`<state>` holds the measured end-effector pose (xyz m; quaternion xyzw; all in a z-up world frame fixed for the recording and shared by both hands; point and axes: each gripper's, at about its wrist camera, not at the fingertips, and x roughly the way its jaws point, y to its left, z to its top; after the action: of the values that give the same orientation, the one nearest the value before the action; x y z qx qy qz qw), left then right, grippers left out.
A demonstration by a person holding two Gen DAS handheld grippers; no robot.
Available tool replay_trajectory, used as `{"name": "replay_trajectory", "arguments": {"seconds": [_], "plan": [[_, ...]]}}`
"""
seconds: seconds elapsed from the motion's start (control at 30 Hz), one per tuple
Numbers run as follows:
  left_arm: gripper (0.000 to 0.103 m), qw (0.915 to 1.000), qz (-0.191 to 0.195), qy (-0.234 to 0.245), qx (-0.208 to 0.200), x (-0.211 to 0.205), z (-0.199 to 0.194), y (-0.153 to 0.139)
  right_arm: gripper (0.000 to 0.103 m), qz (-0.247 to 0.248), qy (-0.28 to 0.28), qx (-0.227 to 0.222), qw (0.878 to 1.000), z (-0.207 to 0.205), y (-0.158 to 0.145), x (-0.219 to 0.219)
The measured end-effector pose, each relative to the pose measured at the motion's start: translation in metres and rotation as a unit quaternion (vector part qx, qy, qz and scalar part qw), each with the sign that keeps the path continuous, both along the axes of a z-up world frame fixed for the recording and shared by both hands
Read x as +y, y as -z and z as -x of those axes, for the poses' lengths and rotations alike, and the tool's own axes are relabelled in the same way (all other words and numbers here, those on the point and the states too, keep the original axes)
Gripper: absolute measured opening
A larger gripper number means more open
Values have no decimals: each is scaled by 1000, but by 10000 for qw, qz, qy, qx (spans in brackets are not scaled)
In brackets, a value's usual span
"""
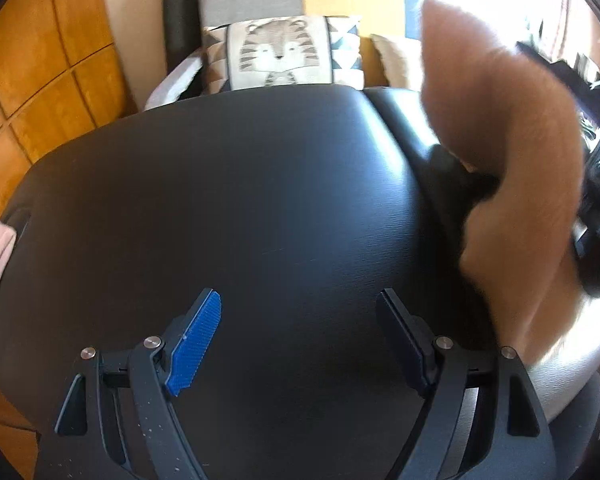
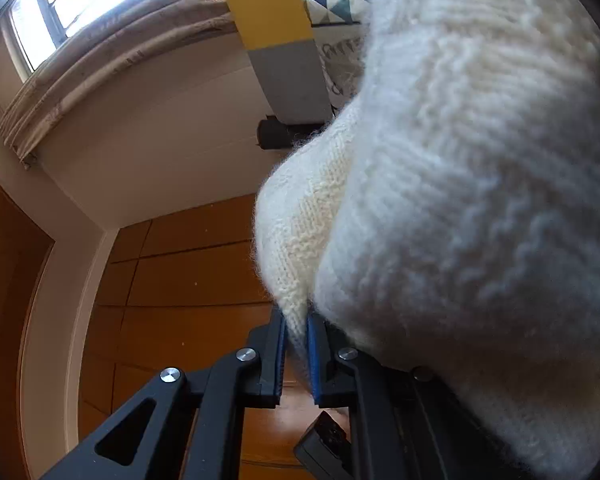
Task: Fold clothes
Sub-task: 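Lift the sweater high with the right tool, shaking it out, then lay the sweater flat on the table and open the right tool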
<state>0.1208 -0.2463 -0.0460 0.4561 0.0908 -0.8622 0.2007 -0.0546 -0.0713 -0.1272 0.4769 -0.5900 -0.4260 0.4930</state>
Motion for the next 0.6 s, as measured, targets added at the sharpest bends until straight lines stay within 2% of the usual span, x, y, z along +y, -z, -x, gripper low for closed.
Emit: {"name": "replay_trajectory", "arguments": {"seconds": [0.13,0.4,0.5,0.6], "plan": [[82,9997,-3,-219,-45,-18,-17,6,9,-122,-481,-210,9985,-15,23,-51],[82,9965,-182,-780,-229,-53,-57,28,12,-715,-1199,-287,9898,-40,58,-128],[82,9952,-249,-903,-292,-58,-69,35,13,-1079,-1242,-76,9864,-40,63,-141],[82,9944,-315,-950,-340,-57,-76,42,18,-1331,-1248,86,9832,-37,61,-144]]}}
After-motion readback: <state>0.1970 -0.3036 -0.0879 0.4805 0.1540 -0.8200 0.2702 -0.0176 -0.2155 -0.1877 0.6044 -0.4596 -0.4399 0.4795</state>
